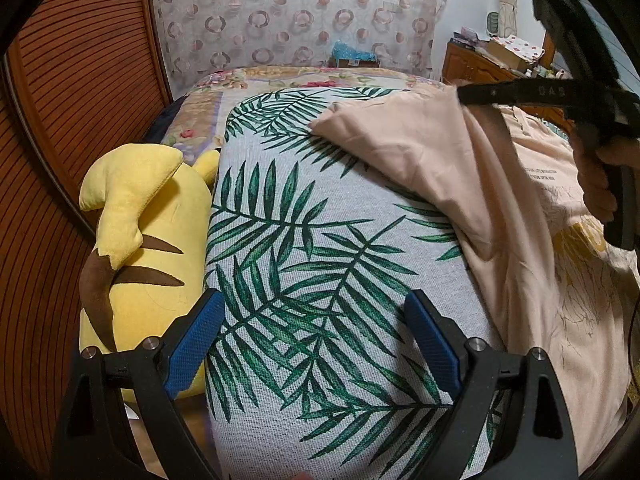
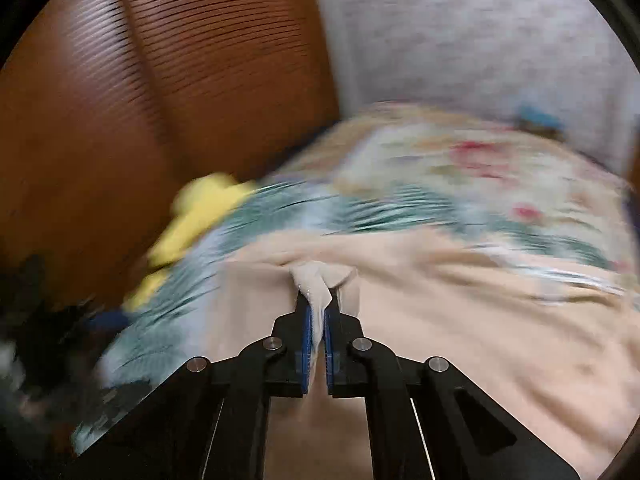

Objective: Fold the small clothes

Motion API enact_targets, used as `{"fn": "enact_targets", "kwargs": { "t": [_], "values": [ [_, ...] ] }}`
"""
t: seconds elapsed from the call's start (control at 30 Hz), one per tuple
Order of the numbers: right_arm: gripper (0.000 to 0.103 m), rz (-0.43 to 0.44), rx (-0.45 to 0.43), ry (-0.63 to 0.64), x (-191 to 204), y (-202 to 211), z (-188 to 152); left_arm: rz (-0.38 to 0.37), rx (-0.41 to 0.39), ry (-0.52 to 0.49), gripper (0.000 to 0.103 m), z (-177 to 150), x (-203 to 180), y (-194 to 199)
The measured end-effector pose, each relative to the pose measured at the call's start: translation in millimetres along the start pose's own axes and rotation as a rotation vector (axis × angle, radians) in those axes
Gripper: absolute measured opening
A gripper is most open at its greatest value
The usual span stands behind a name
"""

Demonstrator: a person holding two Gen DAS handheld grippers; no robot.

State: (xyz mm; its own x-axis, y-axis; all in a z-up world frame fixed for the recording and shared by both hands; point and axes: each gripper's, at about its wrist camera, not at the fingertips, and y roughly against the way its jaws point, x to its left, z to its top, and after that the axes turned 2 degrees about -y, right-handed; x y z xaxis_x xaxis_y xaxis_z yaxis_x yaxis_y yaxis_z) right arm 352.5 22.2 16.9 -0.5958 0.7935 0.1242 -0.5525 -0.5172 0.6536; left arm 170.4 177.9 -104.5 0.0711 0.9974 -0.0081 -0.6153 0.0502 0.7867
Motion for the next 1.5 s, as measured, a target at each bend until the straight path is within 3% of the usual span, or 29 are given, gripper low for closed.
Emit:
{"fn": "enact_targets", "kwargs": {
  "t": [0.03, 0.07, 0.1, 0.27, 0.3, 0.43, 0.6, 0.77, 0.87, 0.93, 0.97, 1.13, 1.4, 1.5],
  "values": [
    [0.04, 0.001, 0.019, -0.003, -3.5, -3.8, -0.4, 0.0, 0.0, 0.0, 0.092, 0.1, -0.1, 0.0],
    [0.055, -0.007, 0.044, -0.008, -7.0, -9.1, -2.0, 0.0, -0.001, 0.0, 0.092, -0.5, -0.3, 0.9],
    [0.057, -0.012, 0.063, -0.014, -10.7, -11.6, -4.6, 0.0, 0.0, 0.0, 0.092, 0.4, -0.1, 0.0],
    [0.057, 0.006, 0.042, -0.018, -24.4, 20.0, -14.6, 0.008, 0.005, 0.0, 0.091, 2.6, -3.4, -0.6],
    [0.057, 0.015, 0.029, -0.017, -28.0, 36.6, -18.0, -0.002, -0.003, 0.002, 0.086, 6.5, -4.7, -0.2],
    [0.057, 0.014, -0.025, -0.035, -48.3, 93.2, -43.3, -0.099, -0.032, 0.013, 0.079, 33.2, -10.9, -3.1],
    [0.057, -0.061, -0.08, -0.054, -67.3, 158.0, -84.9, -0.166, 0.014, 0.043, 0.062, 71.5, -10.6, -34.1],
    [0.057, -0.191, -0.112, -0.085, -91.1, 213.8, -123.3, -0.176, 0.023, 0.083, 0.056, 95.3, -3.2, -55.0],
    [0.058, -0.28, -0.135, -0.112, -106.3, 252.4, -145.5, -0.171, 0.026, 0.081, 0.035, 100.9, -4.4, -59.1],
    [0.058, -0.334, -0.143, -0.133, -113.5, 273.4, -157.8, -0.175, 0.028, 0.071, 0.009, 101.2, -8.1, -60.3],
    [0.058, -0.352, -0.145, -0.148, -118.8, 284.1, -165.3, -0.165, 0.029, 0.062, 0.005, 101.6, -9.1, -59.8],
    [0.058, -0.421, -0.149, -0.218, -129.0, 310.6, -199.0, -0.052, -0.097, 0.073, 0.004, 121.3, 12.8, -25.2],
    [0.058, -0.443, -0.104, -0.289, -126.0, 306.1, -220.9, 0.036, -0.077, -0.005, 0.004, 135.8, 17.8, -26.3],
    [0.058, -0.457, -0.096, -0.314, -142.5, 314.3, -215.4, 0.018, -0.085, -0.024, 0.005, 132.2, 12.3, -23.3]
  ]
}}
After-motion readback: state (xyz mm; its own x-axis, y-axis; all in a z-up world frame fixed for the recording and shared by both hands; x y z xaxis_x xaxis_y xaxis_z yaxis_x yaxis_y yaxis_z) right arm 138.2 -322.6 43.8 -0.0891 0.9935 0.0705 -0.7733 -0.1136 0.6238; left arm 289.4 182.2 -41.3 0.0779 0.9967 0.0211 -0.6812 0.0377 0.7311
